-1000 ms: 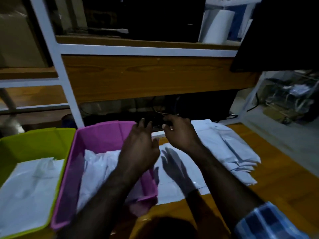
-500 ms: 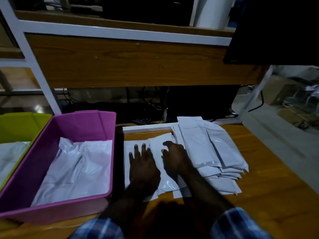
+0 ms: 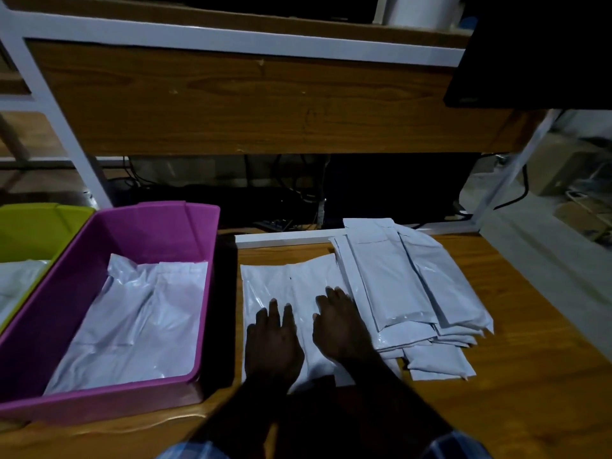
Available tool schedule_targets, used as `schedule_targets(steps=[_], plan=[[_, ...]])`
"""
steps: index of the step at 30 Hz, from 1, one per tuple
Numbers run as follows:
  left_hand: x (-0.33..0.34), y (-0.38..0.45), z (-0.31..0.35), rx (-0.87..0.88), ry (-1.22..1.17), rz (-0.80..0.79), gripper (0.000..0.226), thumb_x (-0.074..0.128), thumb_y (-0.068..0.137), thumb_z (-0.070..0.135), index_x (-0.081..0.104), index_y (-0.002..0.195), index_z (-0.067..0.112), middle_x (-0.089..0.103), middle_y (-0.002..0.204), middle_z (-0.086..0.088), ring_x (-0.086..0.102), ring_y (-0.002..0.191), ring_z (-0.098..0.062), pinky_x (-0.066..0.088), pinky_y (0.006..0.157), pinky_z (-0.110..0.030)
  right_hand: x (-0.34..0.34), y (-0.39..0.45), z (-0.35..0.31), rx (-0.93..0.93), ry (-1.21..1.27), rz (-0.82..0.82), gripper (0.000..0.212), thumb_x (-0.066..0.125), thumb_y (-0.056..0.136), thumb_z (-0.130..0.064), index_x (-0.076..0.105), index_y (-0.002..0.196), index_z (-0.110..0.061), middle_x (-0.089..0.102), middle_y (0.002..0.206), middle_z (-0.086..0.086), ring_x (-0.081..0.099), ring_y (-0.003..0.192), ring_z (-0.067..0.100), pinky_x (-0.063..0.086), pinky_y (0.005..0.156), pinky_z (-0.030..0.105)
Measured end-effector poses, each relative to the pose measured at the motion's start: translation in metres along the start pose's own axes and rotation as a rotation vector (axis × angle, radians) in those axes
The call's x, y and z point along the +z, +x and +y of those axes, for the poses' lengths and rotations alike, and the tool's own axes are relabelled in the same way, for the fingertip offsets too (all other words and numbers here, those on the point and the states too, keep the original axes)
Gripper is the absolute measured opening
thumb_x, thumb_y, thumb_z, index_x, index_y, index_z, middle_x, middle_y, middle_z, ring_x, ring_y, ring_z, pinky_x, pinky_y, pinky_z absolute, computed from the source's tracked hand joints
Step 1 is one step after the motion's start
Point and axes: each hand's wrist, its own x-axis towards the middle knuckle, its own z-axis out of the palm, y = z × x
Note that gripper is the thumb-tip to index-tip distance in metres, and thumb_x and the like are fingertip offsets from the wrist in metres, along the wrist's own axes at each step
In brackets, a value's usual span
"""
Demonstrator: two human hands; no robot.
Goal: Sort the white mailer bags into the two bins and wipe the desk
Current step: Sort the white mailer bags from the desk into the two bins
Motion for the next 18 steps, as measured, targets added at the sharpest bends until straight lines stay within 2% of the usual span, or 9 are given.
schedule_targets(steps=[2,3,4,6,7,9,11,14,18], plan=[[-0.013,0.002,0.0,0.011,0.02,0.04,0.033,0.061,0.075,0.022,0.065,0.106,0.012,0.066,0.108,-0.011,0.06,0.088,-0.034,0.046,0.067,-0.04,-0.001,0.003,-0.001,-0.002,0.006,0.089,0.024,0.063,0.077,-0.021,0.068,0.093,-0.004,0.067,0.108,0.021,0.065,0.102,0.037,0.051,0.092,0.043],[-0.016,0.004,-0.002,0.013,0.018,0.077,0.027,0.058,0.078,0.024,0.064,0.102,0.014,0.065,0.103,-0.007,0.058,0.086,-0.031,0.043,0.066,-0.039,-0.001,0.006,-0.002,-0.004,0.015,0.126,0.025,0.061,0.08,-0.024,0.068,0.092,-0.004,0.067,0.107,0.021,0.065,0.099,0.036,0.053,0.089,0.042],[-0.015,0.006,-0.004,0.02,0.012,0.117,0.026,0.054,0.082,0.026,0.062,0.104,0.014,0.064,0.106,-0.005,0.057,0.09,-0.03,0.042,0.069,-0.039,-0.003,0.008,-0.003,0.002,0.014,0.136,0.031,0.057,0.083,-0.029,0.068,0.098,-0.004,0.066,0.113,0.021,0.063,0.103,0.037,0.052,0.09,0.043],[-0.006,0.011,-0.011,0.022,-0.013,0.17,0.037,0.051,0.089,0.028,0.06,0.12,0.01,0.058,0.126,-0.012,0.053,0.113,-0.033,0.042,0.087,-0.044,-0.001,0.013,-0.005,0.005,-0.036,0.127,0.047,0.046,0.089,-0.041,0.063,0.117,-0.007,0.059,0.128,0.022,0.056,0.118,0.038,0.046,0.098,0.046],[0.001,0.013,-0.013,0.024,-0.026,0.182,0.044,0.051,0.09,0.029,0.057,0.127,0.006,0.053,0.135,-0.017,0.048,0.125,-0.036,0.039,0.098,-0.047,0.003,0.015,-0.005,0.01,-0.055,0.109,0.054,0.041,0.09,-0.045,0.059,0.126,-0.009,0.054,0.134,0.023,0.052,0.124,0.039,0.043,0.102,0.048],[0.016,0.012,-0.015,0.045,-0.035,0.226,0.051,0.047,0.093,0.03,0.051,0.134,0.0,0.044,0.142,-0.025,0.038,0.135,-0.038,0.031,0.109,-0.052,0.009,0.016,-0.006,0.02,-0.055,0.054,0.063,0.032,0.093,-0.049,0.048,0.139,-0.01,0.044,0.143,0.024,0.043,0.132,0.04,0.034,0.107,0.051],[0.023,0.011,-0.014,0.052,-0.051,0.254,0.053,0.04,0.095,0.031,0.048,0.136,-0.002,0.041,0.143,-0.027,0.034,0.137,-0.038,0.027,0.111,-0.053,0.017,0.015,-0.005,0.02,-0.044,0.044,0.065,0.026,0.096,-0.051,0.04,0.145,-0.012,0.038,0.148,0.023,0.037,0.137,0.038,0.028,0.111,0.052],[0.024,0.012,-0.011,0.042,-0.048,0.261,0.052,0.042,0.095,0.031,0.047,0.137,0.0,0.041,0.143,-0.025,0.036,0.137,-0.036,0.027,0.112,-0.052,0.022,0.014,-0.002,0.022,-0.058,0.053,0.064,0.02,0.098,-0.052,0.04,0.145,-0.014,0.042,0.146,0.021,0.04,0.136,0.036,0.031,0.11,0.053],[0.031,0.017,-0.013,0.044,-0.038,0.319,0.044,0.041,0.095,0.023,0.057,0.128,-0.002,0.053,0.132,-0.026,0.05,0.125,-0.039,0.028,0.109,-0.049,0.021,0.015,-0.004,0.013,-0.037,0.086,0.054,0.032,0.093,-0.04,0.053,0.137,-0.015,0.056,0.134,0.018,0.052,0.126,0.035,0.04,0.105,0.051]])
